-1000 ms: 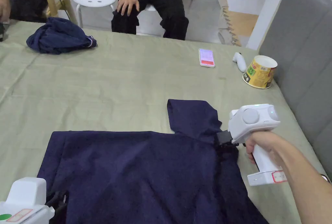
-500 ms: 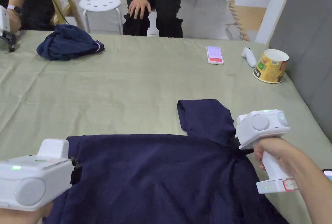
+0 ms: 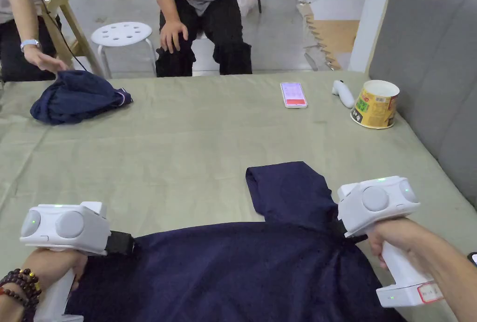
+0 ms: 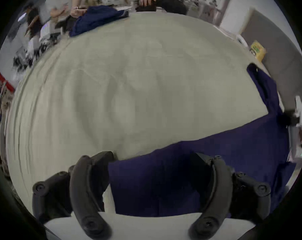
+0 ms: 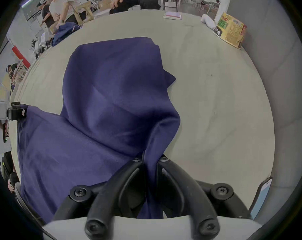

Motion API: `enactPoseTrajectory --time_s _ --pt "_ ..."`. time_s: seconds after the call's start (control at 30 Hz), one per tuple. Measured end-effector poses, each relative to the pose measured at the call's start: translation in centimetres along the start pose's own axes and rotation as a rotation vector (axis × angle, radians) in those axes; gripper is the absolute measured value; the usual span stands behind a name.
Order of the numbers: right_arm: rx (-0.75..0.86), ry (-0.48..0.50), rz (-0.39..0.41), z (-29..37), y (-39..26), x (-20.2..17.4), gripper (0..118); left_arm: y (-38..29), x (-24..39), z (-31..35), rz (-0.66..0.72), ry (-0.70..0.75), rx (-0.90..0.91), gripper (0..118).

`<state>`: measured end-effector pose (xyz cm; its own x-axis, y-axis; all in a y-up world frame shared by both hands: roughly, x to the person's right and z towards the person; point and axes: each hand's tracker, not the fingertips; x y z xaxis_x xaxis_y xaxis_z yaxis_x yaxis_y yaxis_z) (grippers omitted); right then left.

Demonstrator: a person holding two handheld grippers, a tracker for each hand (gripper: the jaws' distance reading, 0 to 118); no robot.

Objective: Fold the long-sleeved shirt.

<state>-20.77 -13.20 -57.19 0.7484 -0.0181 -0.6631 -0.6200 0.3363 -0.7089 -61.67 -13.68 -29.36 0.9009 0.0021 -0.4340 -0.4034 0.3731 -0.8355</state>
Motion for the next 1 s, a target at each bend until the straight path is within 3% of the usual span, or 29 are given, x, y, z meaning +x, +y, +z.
enactPoseTrajectory --time_s 0.07,0.1,0.13,0.17,0.23,0.33,0.43,0.57,0.7,1.0 --pt "-0.006 -0.005 0.011 -0.1 0.1 -0.1 9 0.4 0.2 1.3 0.061 0.001 0.003 78" --pt "-0.01 -0.007 0.011 -0.1 0.2 -0.1 9 0.4 0.6 2.0 0.049 0.001 0.008 52" --pt "-0.013 -0.009 0.01 -0.1 0.4 -0.2 9 0.3 1.1 2.7 -0.014 -0.004 0.023 19" --pt "-0.017 -0.012 0.011 0.0 0.5 -0.3 9 0.2 1.7 3.3 -0.043 -0.052 0.035 14" --pt "-0.024 -0.018 0.004 0.6 0.7 -0.4 9 0.4 2.3 4.2 -0.102 0.041 0.024 14" --pt "0.027 -0.042 0.022 3.3 1.1 -0.4 9 0.8 2.4 6.8 -0.119 0.011 0.08 14" --pt "0.092 0.008 -0.019 8.0 2.1 0.2 9 2.2 1.5 11.2 -0.097 -0.021 0.177 14" --pt "0.243 -0.019 0.05 16.4 3.3 -0.6 9 4.0 0.8 18.8 -0.106 -0.034 0.335 14" --pt "0.404 -0.019 0.075 25.6 4.7 -0.8 9 5.4 0.4 26.9 -0.069 -0.028 0.485 14" --pt "0.68 -0.138 0.123 42.8 13.4 -2.2 9 13.9 -0.5 41.0 -0.05 0.03 0.776 14"
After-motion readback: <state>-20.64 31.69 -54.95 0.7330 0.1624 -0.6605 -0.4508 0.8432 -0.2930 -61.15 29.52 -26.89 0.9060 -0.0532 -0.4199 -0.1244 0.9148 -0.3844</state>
